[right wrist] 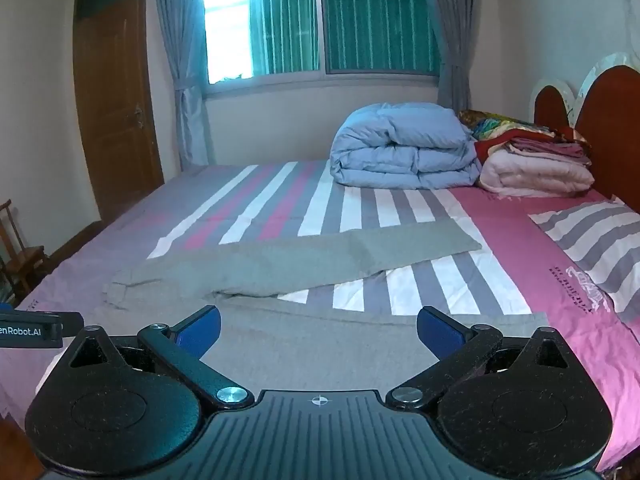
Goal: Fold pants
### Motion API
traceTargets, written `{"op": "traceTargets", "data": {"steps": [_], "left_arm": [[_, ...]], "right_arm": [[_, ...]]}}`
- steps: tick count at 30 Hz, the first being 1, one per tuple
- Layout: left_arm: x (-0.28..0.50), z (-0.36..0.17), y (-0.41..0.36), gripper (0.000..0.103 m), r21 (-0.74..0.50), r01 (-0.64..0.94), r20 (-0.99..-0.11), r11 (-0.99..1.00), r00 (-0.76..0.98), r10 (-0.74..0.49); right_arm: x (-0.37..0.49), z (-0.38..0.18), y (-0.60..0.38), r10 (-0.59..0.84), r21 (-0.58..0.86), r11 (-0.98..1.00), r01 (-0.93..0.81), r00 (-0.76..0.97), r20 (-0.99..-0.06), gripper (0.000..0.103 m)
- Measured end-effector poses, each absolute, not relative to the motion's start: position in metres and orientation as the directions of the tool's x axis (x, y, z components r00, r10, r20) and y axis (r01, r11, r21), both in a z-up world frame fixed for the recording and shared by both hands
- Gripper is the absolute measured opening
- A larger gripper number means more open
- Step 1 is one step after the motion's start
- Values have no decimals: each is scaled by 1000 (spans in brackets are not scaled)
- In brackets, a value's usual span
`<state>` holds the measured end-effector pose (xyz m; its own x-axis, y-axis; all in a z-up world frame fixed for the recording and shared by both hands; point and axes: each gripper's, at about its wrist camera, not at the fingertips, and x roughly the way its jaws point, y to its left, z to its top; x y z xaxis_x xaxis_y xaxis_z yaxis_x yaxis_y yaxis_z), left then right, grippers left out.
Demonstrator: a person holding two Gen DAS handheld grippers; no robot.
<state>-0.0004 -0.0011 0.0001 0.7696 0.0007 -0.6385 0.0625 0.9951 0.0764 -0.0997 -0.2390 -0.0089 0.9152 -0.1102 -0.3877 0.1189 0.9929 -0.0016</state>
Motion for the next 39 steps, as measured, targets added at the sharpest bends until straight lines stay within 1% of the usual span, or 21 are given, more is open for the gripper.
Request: {"op": "traceTargets", "data": {"steps": [15,17,27,30,33,39], "left_arm": [[-7,-2,-10,97,132,94,-624,987,781,9],[-7,-2,-8,97,81,96,-631,992,775,-23],[-5,-5,-10,97,112,101,-615,989,788,-11],[-5,-4,-12,97,107,98,-586,989,810,-16],[-4,-5,-11,97,97,102,-603,990,798,-23],[-4,-6,-12,97,105,101,-594,989,804,-19]], "right_arm": [[-104,-11,-239,-124,-6,991,133,909,-399,103],[-104,-10,-239,-123,-5,991,131,907,-402,103],[-106,-12,-243,-129,-2,990,140,906,-402,103],[-105,-12,-244,-127,1,990,139,906,-404,103],[-104,-12,-243,-128,0,990,140,905,-405,103],[-102,-13,-247,-126,5,990,140,904,-408,103]]}}
